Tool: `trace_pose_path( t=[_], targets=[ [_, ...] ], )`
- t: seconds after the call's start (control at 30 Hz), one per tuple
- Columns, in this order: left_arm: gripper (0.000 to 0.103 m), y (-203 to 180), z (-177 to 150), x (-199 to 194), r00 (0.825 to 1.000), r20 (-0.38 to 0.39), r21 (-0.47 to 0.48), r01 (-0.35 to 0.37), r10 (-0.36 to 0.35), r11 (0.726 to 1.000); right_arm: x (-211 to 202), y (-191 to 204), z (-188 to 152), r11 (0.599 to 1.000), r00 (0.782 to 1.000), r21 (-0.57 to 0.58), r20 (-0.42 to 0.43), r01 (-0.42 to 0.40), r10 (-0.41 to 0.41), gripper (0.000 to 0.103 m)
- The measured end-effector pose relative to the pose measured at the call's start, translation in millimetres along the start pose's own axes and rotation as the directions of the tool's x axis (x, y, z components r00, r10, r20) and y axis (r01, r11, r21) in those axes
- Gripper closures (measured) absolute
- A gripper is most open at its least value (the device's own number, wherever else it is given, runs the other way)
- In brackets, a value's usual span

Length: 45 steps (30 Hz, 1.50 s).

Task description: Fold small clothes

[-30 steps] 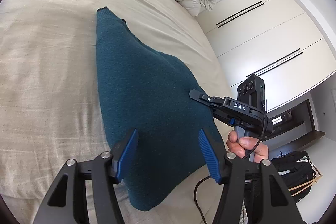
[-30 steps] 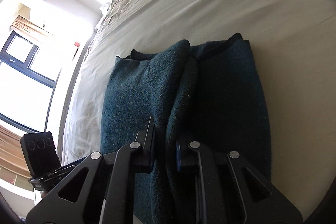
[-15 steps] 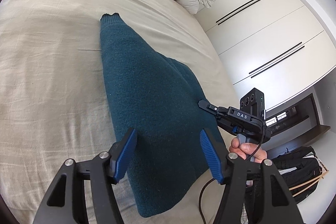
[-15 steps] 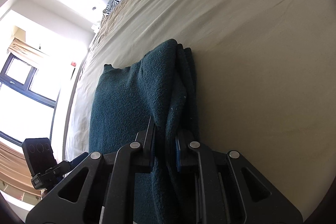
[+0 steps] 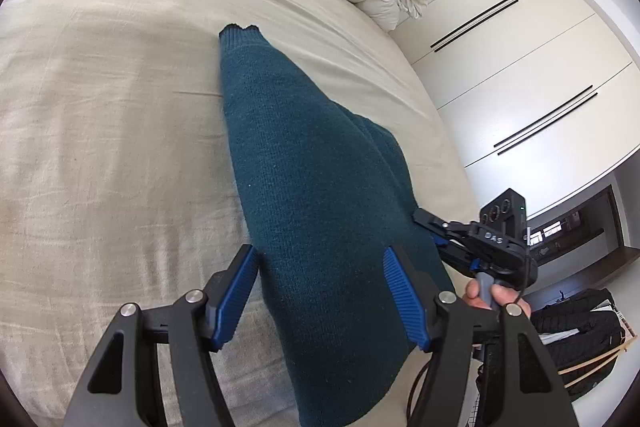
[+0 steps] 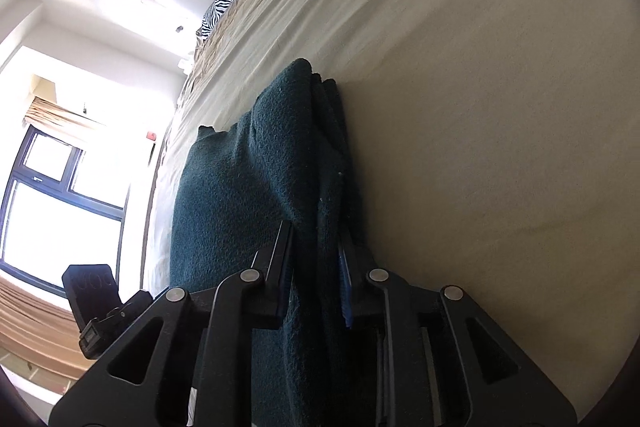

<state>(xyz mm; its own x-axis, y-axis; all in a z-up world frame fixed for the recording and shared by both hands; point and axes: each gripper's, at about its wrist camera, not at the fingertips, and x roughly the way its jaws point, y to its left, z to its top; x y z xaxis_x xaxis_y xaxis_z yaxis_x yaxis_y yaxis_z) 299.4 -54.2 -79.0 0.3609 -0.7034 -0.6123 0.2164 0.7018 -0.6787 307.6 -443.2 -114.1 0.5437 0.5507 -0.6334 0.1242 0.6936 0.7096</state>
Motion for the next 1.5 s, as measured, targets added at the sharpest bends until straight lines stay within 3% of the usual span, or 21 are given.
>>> trace_pose_path(
  t=[0.1, 0.13, 0.17, 0.23, 0.47, 0.63, 0.7, 0.77, 0.93, 1.1, 1.23, 1.33, 1.5],
  targets=[
    [0.03, 0.5, 0.4, 11.5, 1.0, -0.021, -0.001, -0.007, 0.007, 1.0, -27.2, 13.3, 0.3, 0.999, 0.998, -0.033, 0.065, -0.002, 0.005, 0.079],
    [0.029, -0.4, 0.9, 14.7, 1.0, -0.025, 0.001, -0.01, 0.011, 1.0, -35.9, 17.9, 0.7, 0.999, 0.996, -0.048, 0.089, 0.005, 0.0, 0.072],
    [0.027, -1.0, 1.2, 17.9, 1.0, -0.029, 0.002, -0.01, 0.01, 1.0, -43.2, 19.7, 2.0, 0.998, 0.995, -0.057, 0.1, 0.008, -0.002, 0.056],
    [0.027, -0.6, 2.0, 23.4, 0.999, -0.036, -0.005, -0.011, 0.011, 1.0, -50.0, 25.3, 2.8, 0.997, 0.994, -0.078, 0.109, 0.026, -0.018, 0.042],
    [0.027, 0.3, 6.9, 41.2, 0.997, -0.074, -0.021, -0.004, 0.003, 1.0, -28.2, 5.6, 4.5, 0.995, 0.999, -0.082, -0.007, 0.048, -0.049, 0.042],
    [0.029, -4.0, 14.1, 51.9, 0.993, -0.113, -0.009, -0.022, 0.021, 1.0, -13.6, -6.8, 2.4, 0.999, 0.999, -0.039, -0.048, -0.025, 0.023, 0.044],
    [0.034, -3.6, 14.9, 54.5, 0.992, -0.123, -0.013, -0.029, 0.028, 0.999, -6.8, -5.2, 2.5, 0.999, 0.996, -0.044, -0.085, -0.032, 0.029, 0.048],
    [0.039, -5.9, 16.9, 57.1, 0.99, -0.133, -0.007, -0.056, 0.054, 0.998, 3.0, -3.0, 4.2, 0.998, 0.992, -0.066, -0.123, 0.002, -0.011, 0.059],
    [0.05, -16.9, 17.5, 64.0, 0.98, -0.14, 0.018, -0.137, 0.138, 0.99, 13.6, 5.4, 5.7, 0.99, 0.984, -0.107, -0.148, 0.088, -0.103, 0.072],
    [0.056, -39.4, 20.5, 74.0, 0.957, -0.131, 0.092, -0.25, 0.26, 0.964, 23.4, 38.9, -6.5, 0.925, 0.947, -0.273, -0.104, 0.266, -0.303, 0.077],
    [0.061, -48.0, 19.3, 71.6, 0.952, -0.121, 0.111, -0.269, 0.282, 0.957, 27.0, 73.0, -22.5, 0.807, 0.885, -0.413, -0.005, 0.423, -0.466, 0.081],
    [0.065, -52.9, 16.9, 55.5, 0.952, -0.105, 0.119, -0.276, 0.289, 0.954, 21.7, 97.6, -37.7, 0.725, 0.846, -0.478, 0.079, 0.497, -0.528, 0.083],
    [0.065, -64.1, 1.9, 11.4, 0.951, -0.054, 0.141, -0.295, 0.305, 0.945, -7.8, 134.7, -67.5, 0.704, 0.852, -0.506, 0.136, 0.499, -0.506, 0.084]
  ],
)
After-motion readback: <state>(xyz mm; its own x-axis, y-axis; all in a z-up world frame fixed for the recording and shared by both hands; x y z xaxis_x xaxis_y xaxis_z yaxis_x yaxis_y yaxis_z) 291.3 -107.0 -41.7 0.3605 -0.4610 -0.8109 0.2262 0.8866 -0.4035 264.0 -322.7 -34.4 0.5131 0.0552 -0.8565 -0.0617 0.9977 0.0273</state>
